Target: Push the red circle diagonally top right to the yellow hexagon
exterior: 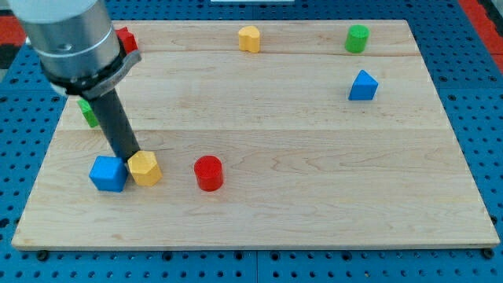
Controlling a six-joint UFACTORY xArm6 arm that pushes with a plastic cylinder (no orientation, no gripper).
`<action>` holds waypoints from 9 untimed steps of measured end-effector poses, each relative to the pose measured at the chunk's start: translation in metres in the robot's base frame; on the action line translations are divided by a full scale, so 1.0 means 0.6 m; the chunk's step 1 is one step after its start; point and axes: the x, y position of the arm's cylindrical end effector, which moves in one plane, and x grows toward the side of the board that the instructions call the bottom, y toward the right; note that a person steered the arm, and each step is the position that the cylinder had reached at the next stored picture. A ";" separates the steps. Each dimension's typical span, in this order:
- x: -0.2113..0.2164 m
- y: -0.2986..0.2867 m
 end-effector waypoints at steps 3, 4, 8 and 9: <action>0.048 0.093; 0.048 0.148; 0.020 0.220; 0.020 0.216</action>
